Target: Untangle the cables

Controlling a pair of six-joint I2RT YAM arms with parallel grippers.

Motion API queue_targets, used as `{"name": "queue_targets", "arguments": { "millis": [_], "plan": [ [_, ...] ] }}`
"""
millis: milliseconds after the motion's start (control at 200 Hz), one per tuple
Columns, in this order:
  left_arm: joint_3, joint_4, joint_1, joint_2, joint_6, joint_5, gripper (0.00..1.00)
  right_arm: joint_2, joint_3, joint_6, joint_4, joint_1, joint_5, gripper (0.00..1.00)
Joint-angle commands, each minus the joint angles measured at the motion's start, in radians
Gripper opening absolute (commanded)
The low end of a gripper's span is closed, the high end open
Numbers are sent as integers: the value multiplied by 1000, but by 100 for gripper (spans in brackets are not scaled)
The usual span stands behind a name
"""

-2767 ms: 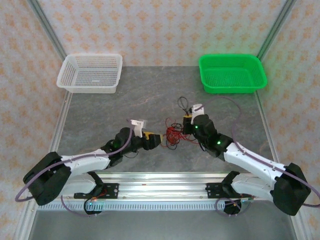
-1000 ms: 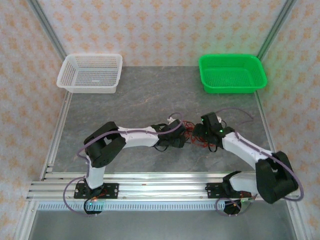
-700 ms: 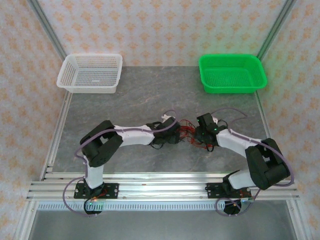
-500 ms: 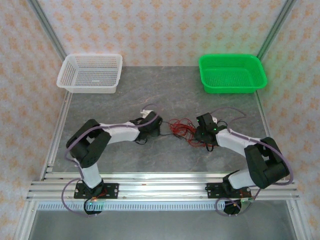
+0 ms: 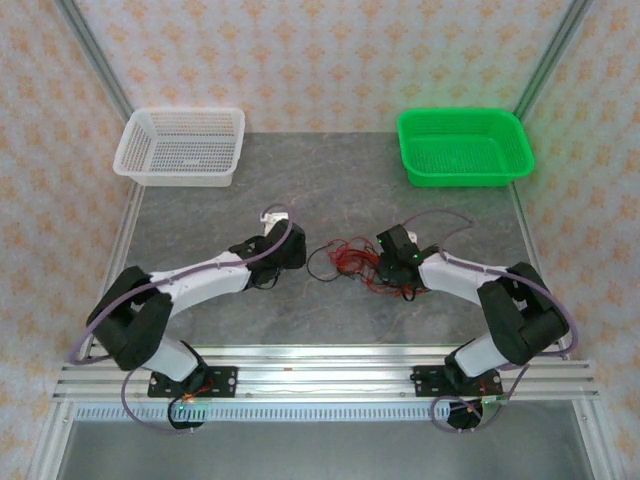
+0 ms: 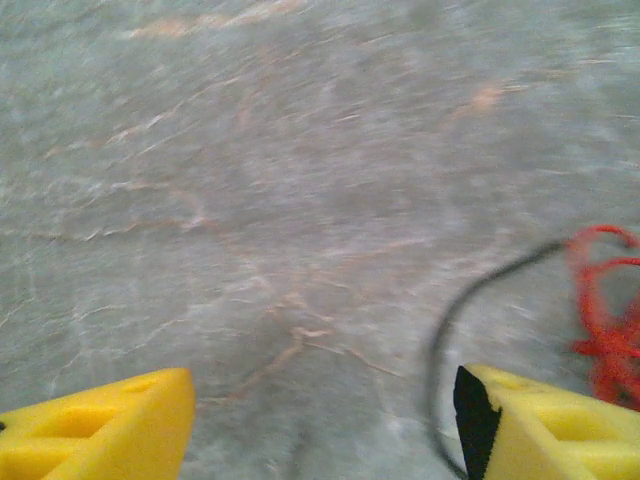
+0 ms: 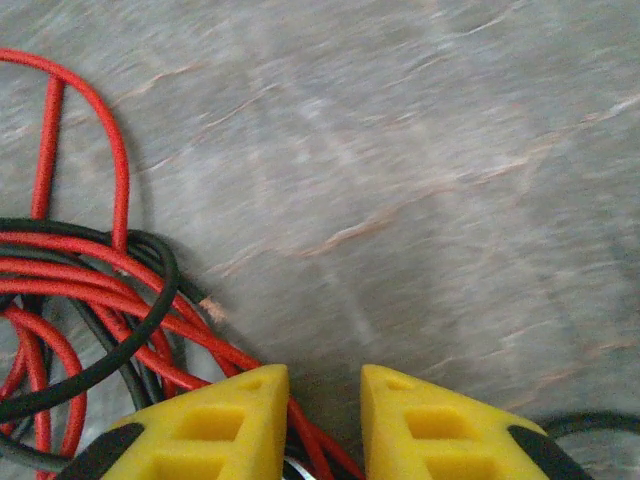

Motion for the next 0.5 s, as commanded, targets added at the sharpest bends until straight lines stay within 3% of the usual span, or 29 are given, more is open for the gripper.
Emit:
{"name": "queue_targets", "arguments": {
  "millis": [0,125,300,495],
  "plan": [
    [45,-27,-71,-52,91,15,74,-57,32,-27,-37,7,-60,28],
    [88,-40,-130,-39,125,38,78,-121,60,-32,-72,7,-70,36],
    [104,-17,-140,63,107,48,80,-199,68,-1,-99,7,-86,59],
    [112,69,-140,174,102,105,80,-220,36,16,-97,7,-92,64]
  ]
}}
